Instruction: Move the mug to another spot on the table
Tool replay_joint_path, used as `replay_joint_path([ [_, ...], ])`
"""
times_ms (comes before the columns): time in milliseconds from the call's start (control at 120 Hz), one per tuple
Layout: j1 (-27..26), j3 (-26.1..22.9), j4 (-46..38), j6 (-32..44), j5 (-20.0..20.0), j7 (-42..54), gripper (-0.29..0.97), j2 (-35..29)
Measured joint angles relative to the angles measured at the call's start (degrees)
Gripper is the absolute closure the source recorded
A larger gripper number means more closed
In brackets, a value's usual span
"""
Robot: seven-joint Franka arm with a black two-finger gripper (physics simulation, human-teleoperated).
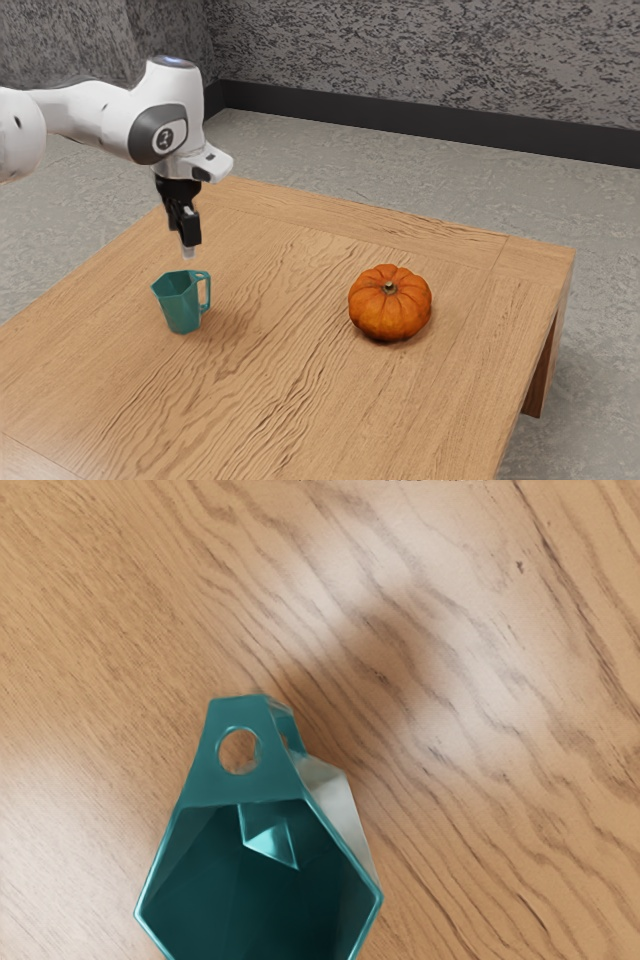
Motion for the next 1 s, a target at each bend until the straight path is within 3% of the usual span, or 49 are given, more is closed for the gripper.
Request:
replay_joint_path([
  [333, 2.26, -0.01, -3.53, 15.72, -2.85, 1.25, 0.00, 6.23],
  [733, 2.42, 0.01, -0.90, 14.55, -2.21, 2.12, 0.00, 12.64],
  [900, 2.51, 0.00, -0.89, 14.20, -2.03, 2.34, 0.06, 13.91],
  [1000, 2.51, 0.00, -0.89, 14.12, -2.15, 2.38, 0.17, 14.29],
])
